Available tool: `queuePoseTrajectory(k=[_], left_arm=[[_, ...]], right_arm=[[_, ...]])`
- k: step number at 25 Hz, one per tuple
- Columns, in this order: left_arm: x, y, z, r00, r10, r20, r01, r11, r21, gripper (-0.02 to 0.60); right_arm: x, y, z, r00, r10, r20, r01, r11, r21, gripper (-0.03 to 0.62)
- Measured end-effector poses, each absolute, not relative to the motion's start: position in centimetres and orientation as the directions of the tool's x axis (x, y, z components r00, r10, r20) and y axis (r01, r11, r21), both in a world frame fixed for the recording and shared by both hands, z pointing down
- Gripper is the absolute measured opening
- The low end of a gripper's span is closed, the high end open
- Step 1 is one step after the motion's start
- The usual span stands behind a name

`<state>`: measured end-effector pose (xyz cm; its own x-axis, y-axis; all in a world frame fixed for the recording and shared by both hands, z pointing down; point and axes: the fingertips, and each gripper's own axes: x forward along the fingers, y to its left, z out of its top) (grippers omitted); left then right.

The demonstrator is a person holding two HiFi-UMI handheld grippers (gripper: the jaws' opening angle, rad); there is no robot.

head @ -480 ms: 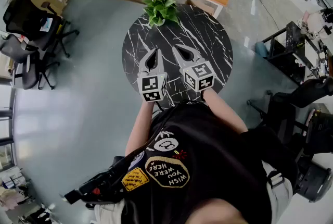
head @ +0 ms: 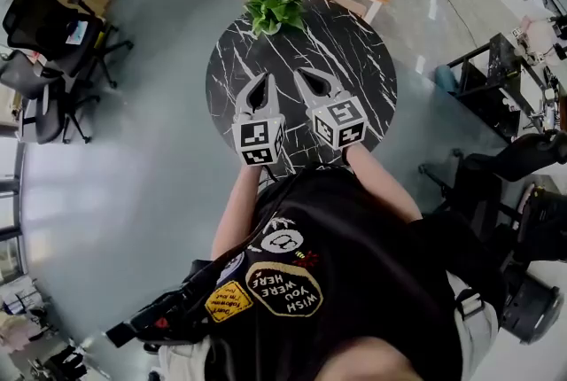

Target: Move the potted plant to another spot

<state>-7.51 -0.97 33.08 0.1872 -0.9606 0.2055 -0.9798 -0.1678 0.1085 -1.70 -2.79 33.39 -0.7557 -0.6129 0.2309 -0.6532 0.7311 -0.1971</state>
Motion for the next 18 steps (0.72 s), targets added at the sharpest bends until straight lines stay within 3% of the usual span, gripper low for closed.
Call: queuePoseTrajectory(k=[7,18], left_arm=[[-7.9,-2.5,34.9,0.205,-0.956,0.212,-0.978,-0.191,0.082,0.005],[-11.9,-8.5,44.9,0.173,-0.93,0.324,-0.984,-0.146,0.105,0.005]], right_arm=[[-2.6,-4.0,36.5,-0.761,-0.592,0.264,-0.643,0.744,-0.185,0.002],[-4.9,-11.5,46.2,-0.745,-0.576,0.337,-0.658,0.719,-0.225,0.003]])
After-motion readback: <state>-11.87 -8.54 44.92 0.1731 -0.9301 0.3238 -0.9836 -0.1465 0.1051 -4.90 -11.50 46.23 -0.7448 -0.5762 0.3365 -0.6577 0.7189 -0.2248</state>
